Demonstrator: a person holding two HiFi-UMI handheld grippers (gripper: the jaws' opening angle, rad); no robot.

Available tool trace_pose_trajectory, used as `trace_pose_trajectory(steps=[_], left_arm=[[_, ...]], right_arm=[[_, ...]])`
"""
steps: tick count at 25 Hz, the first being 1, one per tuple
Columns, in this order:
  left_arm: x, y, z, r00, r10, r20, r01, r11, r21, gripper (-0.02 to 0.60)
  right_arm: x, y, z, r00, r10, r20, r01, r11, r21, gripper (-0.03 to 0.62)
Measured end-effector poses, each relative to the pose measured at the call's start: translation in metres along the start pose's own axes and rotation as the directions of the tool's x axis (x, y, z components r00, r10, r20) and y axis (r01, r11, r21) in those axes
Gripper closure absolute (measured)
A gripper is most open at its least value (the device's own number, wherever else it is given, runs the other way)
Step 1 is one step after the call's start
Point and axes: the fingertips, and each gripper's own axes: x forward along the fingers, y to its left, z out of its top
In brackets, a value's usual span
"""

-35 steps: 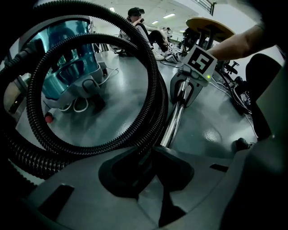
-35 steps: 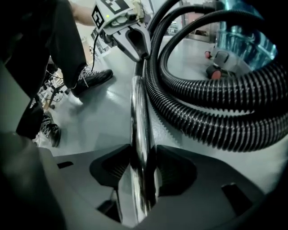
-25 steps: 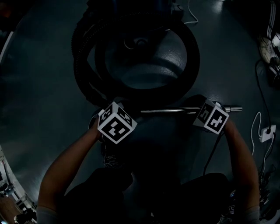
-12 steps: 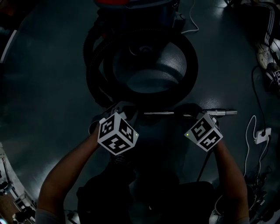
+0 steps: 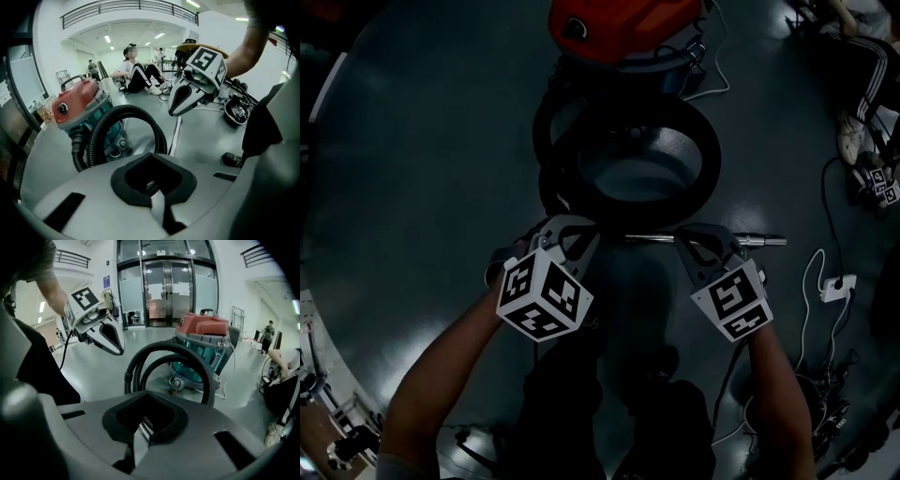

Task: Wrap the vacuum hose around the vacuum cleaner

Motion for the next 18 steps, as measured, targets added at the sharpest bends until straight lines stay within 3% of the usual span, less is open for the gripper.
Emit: trace_pose_trajectory(steps=[7,12,18], left_arm=[[-0.12,0.0,0.069,0.998,-0.037,0.057,0.044,0.992,-0.12,0.575],[-0.194,0.0,0.128,0.993,0.01,0.121,0.015,0.978,-0.21,0.575],[-0.278,-0.041,0.171,0.982,0.054,0.179,0.014,0.933,-0.361,0.575]], right_arm=[[-0.095,0.037,0.117,0.998,0.014,0.057,-0.018,0.998,0.065,0.589],[-0.165,0.053,0.191,0.992,0.018,0.124,-0.024,0.999,0.048,0.589],[-0.249,0.089,0.235,0.983,0.027,0.184,-0.042,0.996,0.083,0.589]])
